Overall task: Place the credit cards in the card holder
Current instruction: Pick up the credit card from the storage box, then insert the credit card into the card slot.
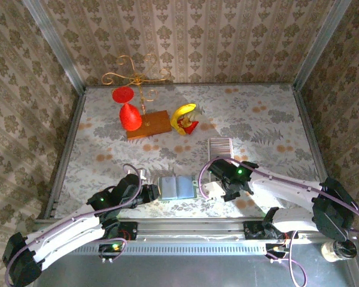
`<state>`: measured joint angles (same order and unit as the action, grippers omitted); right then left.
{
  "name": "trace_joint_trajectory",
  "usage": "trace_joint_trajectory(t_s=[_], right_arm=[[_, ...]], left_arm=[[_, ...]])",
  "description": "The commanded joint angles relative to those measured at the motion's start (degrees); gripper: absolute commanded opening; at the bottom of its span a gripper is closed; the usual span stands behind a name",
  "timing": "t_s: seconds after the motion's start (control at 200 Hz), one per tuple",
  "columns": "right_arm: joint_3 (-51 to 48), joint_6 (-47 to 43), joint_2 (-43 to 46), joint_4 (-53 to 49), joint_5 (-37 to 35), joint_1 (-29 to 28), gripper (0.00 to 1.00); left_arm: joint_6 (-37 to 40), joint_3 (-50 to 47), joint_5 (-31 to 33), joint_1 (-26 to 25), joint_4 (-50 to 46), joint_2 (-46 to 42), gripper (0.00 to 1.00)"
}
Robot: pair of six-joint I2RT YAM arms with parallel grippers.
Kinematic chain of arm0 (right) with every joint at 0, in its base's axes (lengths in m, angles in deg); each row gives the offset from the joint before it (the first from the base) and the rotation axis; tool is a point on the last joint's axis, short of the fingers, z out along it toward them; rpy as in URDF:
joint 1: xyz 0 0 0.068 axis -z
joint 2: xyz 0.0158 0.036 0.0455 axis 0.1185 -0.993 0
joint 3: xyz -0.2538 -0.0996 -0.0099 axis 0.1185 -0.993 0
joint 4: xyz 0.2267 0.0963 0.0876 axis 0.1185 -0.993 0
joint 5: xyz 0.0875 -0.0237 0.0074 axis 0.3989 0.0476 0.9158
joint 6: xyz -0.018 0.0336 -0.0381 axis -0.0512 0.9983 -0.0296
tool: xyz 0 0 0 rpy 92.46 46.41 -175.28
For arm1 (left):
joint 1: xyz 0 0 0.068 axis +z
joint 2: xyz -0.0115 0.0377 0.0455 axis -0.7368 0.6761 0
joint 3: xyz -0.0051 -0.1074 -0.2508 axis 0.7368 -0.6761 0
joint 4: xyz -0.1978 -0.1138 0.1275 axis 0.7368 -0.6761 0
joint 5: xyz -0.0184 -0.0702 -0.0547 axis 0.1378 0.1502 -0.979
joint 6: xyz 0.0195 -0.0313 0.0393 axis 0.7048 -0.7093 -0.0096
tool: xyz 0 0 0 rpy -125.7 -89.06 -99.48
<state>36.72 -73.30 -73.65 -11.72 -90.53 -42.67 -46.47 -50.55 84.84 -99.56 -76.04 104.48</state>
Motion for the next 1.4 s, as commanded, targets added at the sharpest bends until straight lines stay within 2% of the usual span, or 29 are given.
trace_joint_trajectory(t_s=[0.0,0.14,0.385,0.595,0.68,0.785,0.93,1.075,1.155,1.21,1.395], right_arm=[[1.77,0.54,-0.82,0.25,-1.48,-0.36,0.13],[2.14,0.45,-1.16,-0.53,-1.73,-0.36,0.0],[5.34,3.39,2.45,-6.89,-2.0,-0.38,0.0],[8.99,9.24,10.51,-11.52,0.53,-0.92,0.0],[10.84,14.18,14.65,-12.83,1.02,-1.38,0.0],[13.22,29.38,18.78,-9.21,-0.25,-1.41,0.0],[13.98,55.38,21.31,-0.42,5.94,-1.39,0.0],[11.5,86.98,17.53,10.38,12.13,-1.36,0.0],[7.65,101.22,13.31,19.27,16.09,-1.46,0.0],[5.74,106.81,9.35,23.85,17.22,-2.32,0.0],[4.05,112.09,-1.55,34.11,14.54,-6.73,0.0]], left_arm=[[-0.56,-0.14,-0.63,0.07,0.36,-0.72,0.33],[-0.47,-0.18,-0.47,0.07,0.37,-0.71,0.33],[0.78,1.36,0.68,0.26,-1.58,-1.15,0.33],[1.18,2.7,1.14,0.44,-3.24,-1.5,0.33],[1.19,3.21,0.84,0.52,-3.5,-1.51,0.32],[1.58,4.89,1.31,0.54,-5.79,-1.51,0.32],[1.12,5.0,2.11,0.58,-5.66,-1.35,0.3],[-0.33,4.57,2.18,0.59,-4.24,-0.43,0.26],[-0.6,4.32,2.43,0.54,-3.39,0.37,0.2],[-0.65,4.35,2.4,0.64,-2.73,1.43,0.16],[-0.87,4.91,2.84,0.58,-1.62,5.78,0.11]])
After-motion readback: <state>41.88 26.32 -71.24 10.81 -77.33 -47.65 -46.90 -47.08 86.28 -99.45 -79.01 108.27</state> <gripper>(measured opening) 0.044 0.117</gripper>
